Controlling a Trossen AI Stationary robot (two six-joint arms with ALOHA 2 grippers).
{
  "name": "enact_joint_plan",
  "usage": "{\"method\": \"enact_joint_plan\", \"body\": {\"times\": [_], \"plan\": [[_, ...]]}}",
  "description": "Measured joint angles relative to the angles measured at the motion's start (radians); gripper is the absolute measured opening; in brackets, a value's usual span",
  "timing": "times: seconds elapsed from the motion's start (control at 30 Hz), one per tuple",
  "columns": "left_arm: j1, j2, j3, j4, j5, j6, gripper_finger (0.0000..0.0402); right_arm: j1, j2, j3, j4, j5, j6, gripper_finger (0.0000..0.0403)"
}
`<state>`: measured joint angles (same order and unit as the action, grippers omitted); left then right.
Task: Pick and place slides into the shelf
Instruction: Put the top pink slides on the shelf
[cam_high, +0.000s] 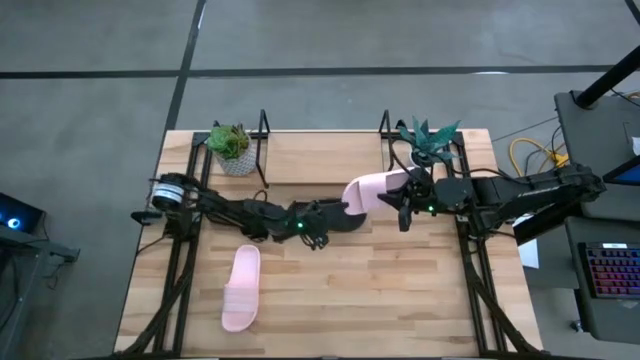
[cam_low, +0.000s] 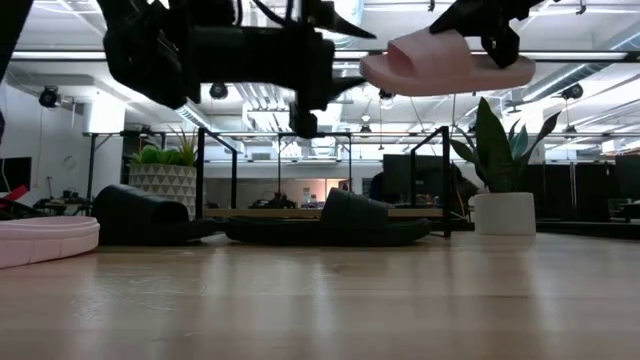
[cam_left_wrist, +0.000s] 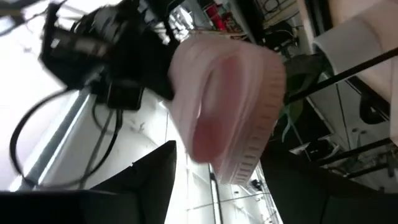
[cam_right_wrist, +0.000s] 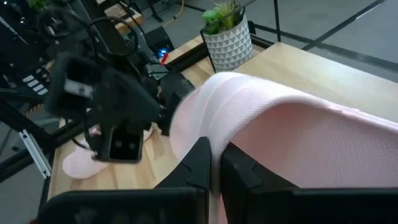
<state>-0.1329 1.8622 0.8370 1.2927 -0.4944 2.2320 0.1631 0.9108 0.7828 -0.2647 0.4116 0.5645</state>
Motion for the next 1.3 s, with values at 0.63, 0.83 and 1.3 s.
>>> {"method": "enact_joint_plan", "body": {"times": [0.63, 0.83, 1.3], "plan": [[0.003, 0.037, 0.064, -0.020, -0.017, 0.001, 0.0170, 0.000, 0.003, -0.001, 0.013, -0.030, 0.000, 0.0013], [0.002, 0.037, 0.075, -0.040, -0.085, -0.070, 0.0039, 0.000, 0.002, -0.001, 0.019, -0.029, -0.001, 0.0013], [-0.027, 0.011, 0.106, -0.044, -0.302, -0.214, 0.0016, -0.005, 0.004, 0.050, 0.061, 0.027, -0.289, 0.0073]]}}
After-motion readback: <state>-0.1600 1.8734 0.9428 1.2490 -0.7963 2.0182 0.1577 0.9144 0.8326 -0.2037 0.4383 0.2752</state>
